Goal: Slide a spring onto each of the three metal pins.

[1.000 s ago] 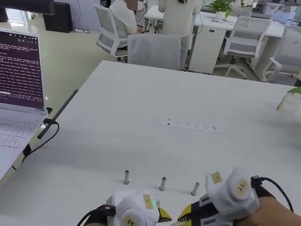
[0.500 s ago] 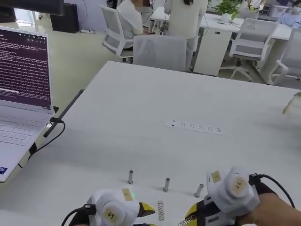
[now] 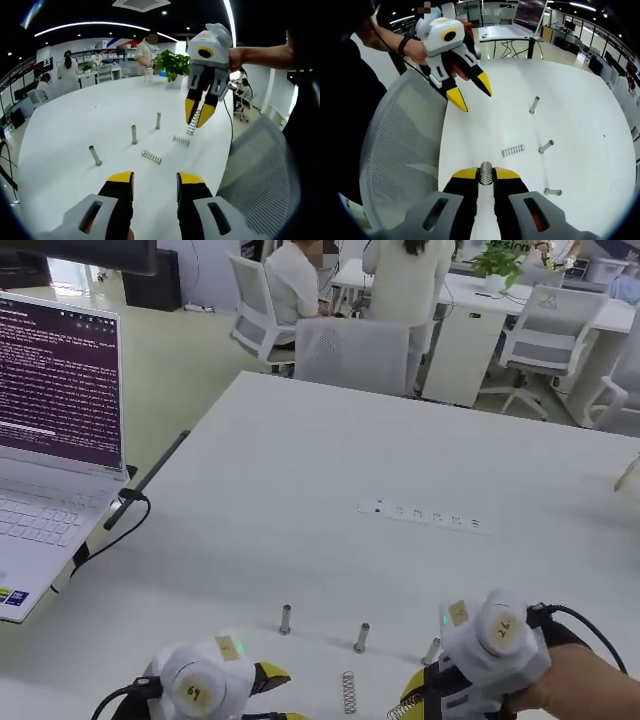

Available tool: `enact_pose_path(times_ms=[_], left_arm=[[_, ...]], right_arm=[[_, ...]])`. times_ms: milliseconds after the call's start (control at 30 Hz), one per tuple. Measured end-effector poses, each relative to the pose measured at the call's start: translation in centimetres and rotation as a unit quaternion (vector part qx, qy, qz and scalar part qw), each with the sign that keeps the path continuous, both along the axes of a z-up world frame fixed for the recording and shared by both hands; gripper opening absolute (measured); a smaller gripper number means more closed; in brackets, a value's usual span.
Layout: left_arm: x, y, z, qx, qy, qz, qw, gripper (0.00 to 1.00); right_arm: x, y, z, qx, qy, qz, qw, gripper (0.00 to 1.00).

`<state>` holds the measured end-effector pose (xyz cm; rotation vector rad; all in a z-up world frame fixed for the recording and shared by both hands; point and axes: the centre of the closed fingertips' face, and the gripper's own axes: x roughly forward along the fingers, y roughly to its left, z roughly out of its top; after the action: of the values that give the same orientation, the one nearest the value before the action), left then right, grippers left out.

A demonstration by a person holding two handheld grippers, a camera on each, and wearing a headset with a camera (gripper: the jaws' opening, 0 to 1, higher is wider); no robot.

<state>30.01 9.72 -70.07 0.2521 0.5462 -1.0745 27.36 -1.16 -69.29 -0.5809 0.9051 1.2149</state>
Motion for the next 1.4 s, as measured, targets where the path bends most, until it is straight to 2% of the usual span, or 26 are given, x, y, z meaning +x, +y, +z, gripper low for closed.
enact_pose_path(times_ms=[267,700,1100,1400], left_arm=[[0.5,2.8,-0.5,0.003,0.010,0.036,0.9993,0.34],[0.9,5.9,-0.7,0.006,0.016,0.073,0.9972,0.43],[1.0,6.6,-0.2,-0.002,0.016,0.090,0.9958,0.53],[1.1,6.9,0.4,-0.008,0.011,0.097,0.9952,0.55]], right_arm=[[1.6,0.6,0.1,-0.011,-0.003,0.011,0.9999,0.08],[5.4,3.1,0.2,-0.031,-0.015,0.046,0.9983,0.08],[8.7,5.1,-0.3,-0.050,-0.017,0.071,0.9961,0.08],[10.8,6.6,-0.5,-0.051,-0.017,0.079,0.9954,0.08]])
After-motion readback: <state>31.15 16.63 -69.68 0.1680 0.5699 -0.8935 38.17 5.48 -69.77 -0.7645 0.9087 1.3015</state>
